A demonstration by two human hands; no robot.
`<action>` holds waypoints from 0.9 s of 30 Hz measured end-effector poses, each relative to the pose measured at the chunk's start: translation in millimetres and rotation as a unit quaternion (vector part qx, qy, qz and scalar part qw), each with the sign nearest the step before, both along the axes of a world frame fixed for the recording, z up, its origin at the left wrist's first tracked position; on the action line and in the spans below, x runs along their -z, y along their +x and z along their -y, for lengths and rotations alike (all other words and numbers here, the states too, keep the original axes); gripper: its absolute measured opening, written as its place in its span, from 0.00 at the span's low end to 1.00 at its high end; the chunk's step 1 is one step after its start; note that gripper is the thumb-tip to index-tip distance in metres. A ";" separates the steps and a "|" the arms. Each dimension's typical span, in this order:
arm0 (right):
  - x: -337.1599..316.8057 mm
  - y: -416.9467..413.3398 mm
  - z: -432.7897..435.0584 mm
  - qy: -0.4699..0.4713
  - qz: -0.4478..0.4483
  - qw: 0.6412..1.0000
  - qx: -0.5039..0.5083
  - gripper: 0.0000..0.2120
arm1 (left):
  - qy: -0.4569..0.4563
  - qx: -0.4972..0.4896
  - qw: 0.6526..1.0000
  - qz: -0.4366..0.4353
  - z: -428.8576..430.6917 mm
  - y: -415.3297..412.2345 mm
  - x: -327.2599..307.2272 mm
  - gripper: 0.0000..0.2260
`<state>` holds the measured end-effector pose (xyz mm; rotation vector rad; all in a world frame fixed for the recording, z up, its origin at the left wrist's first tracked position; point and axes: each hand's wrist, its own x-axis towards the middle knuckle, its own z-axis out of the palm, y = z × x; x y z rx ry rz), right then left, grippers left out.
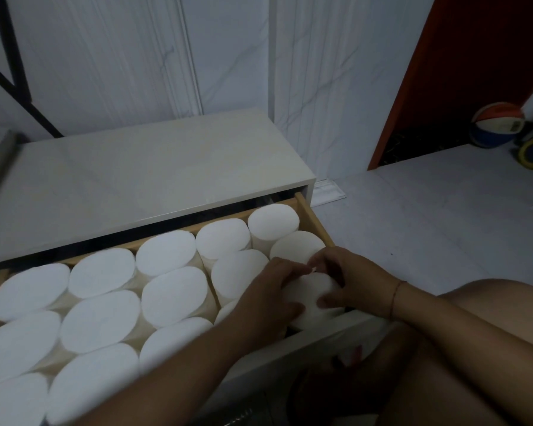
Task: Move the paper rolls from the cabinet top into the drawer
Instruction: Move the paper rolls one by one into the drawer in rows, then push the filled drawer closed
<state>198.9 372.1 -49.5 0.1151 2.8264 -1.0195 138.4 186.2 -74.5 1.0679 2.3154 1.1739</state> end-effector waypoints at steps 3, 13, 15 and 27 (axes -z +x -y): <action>-0.6 1.5 0.9 0.005 0.001 1.000 0.008 0.24 | 0.010 -0.006 1.000 0.024 2.0 0.4 -2.4 0.19; -7.7 39.5 71.6 0.138 -0.091 0.986 0.016 0.26 | -0.142 0.098 0.981 -0.087 86.1 23.9 -27.5 0.33; -6.3 46.5 89.9 0.206 -0.123 0.971 -0.008 0.28 | -0.185 0.100 0.967 -0.142 106.7 26.0 -29.5 0.35; 4.8 38.1 120.4 0.330 -0.094 0.936 -0.082 0.32 | -0.271 0.013 0.920 -0.283 179.2 30.4 -36.2 0.30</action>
